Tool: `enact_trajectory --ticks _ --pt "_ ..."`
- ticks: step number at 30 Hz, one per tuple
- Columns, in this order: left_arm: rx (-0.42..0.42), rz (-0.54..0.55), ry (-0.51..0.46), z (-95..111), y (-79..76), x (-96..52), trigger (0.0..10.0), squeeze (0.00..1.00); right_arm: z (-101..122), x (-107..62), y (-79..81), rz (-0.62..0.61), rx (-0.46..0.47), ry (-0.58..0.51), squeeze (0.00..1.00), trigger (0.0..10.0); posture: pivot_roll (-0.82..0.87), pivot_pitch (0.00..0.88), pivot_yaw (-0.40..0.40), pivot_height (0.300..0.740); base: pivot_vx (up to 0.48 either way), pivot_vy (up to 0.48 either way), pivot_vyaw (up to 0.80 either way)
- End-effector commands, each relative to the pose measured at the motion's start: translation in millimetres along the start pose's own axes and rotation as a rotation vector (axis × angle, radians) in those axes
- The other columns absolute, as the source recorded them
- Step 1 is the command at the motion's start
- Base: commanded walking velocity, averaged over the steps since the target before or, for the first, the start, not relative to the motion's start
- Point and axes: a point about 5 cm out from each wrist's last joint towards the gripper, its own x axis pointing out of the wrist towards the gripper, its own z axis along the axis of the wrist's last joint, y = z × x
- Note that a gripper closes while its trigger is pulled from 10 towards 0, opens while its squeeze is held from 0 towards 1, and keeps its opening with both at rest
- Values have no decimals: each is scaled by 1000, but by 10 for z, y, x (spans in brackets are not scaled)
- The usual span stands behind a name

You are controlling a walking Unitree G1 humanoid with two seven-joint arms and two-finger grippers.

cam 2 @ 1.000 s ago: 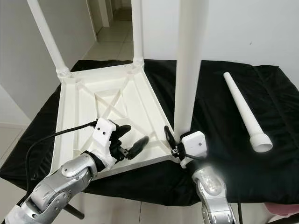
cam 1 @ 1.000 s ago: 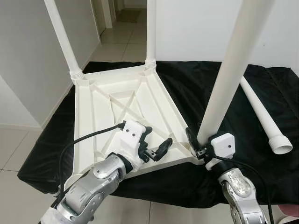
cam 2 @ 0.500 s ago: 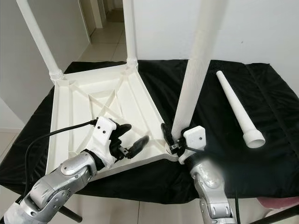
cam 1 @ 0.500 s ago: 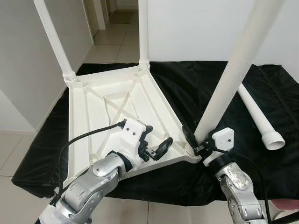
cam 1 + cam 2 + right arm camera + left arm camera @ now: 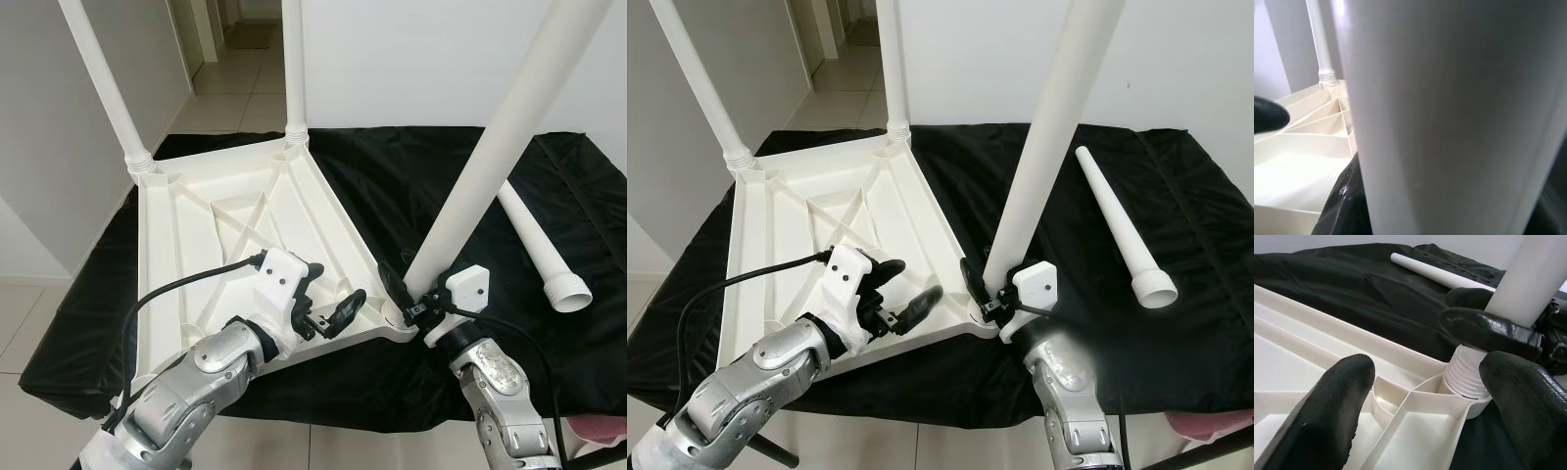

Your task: Building children table

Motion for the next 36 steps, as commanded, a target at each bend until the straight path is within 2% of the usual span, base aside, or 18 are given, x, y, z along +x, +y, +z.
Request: enact_trajectory --ticks 1,2,11,18,21,26,33,36 --pt "0 -238 8 -16 -129 -31 10000 0 -221 -34 65 18 69 114 0 10000 -65 47 90 740 0 0 0" --pt "-1 -237 9 -18 -131 -36 10000 0 -220 -25 42 5 93 119 0 10000 -65 47 90 740 0 0 0" --pt "-2 -232 7 -7 -123 -35 10000 0 -204 27 -7 -7 111 178 0 10000 -67 55 90 740 0 0 0" --pt "-3 -227 5 -5 -116 -34 10000 0 -200 51 -29 -7 95 207 0 10000 -68 56 91 740 0 0 0" --pt "-7 -223 3 -5 -120 -35 10000 0 -199 91 -30 39 42 258 0 10000 -66 58 85 740 0 0 0" --pt "-9 -220 2 -3 -122 -40 10000 0 -233 61 -33 101 -50 303 0 10000 -64 60 86 740 0 0 0" --pt "-12 -215 1 0 -109 -42 10000 0 -273 14 -71 83 -72 314 0 10000 -66 62 88 740 0 0 0" --pt "-5 -227 6 -10 -132 -42 10000 0 -309 -17 -37 79 -84 303 0 10000 -67 63 93 740 0 0 0"
